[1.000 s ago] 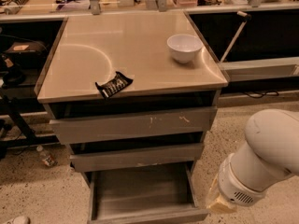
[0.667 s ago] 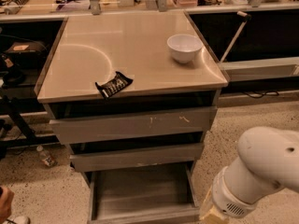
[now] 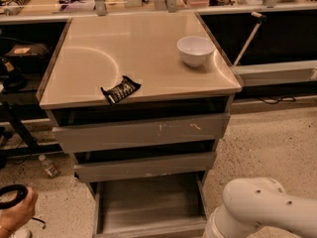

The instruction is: Close bottom drawer

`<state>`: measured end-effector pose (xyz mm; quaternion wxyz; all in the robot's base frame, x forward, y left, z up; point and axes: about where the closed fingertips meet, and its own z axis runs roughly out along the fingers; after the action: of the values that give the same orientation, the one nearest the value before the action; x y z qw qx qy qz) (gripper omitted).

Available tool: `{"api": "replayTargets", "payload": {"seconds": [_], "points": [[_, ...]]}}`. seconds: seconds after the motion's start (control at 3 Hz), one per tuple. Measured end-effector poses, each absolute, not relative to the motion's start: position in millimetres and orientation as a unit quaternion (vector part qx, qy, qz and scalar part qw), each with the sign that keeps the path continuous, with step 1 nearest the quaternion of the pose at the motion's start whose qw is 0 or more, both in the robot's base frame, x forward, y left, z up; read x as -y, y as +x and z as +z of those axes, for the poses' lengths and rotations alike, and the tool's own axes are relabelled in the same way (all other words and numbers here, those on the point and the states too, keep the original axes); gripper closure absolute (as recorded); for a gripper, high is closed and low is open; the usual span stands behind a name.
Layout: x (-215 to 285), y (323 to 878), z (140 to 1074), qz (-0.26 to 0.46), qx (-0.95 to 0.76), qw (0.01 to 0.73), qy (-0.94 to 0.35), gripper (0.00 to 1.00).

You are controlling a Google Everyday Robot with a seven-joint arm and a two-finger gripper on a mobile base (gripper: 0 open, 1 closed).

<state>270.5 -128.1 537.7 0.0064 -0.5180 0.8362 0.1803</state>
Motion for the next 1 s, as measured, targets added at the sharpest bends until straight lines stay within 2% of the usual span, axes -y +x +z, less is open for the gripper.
{"api": "replayTargets", "payload": {"seconds": [0.67, 1.0], "points": [[128.9, 299.5, 440.5, 0.157, -0.869, -0.001, -0.47, 1.0], [128.9, 299.2, 440.8, 0.157, -0.868, -0.001, -0.47, 1.0]]}}
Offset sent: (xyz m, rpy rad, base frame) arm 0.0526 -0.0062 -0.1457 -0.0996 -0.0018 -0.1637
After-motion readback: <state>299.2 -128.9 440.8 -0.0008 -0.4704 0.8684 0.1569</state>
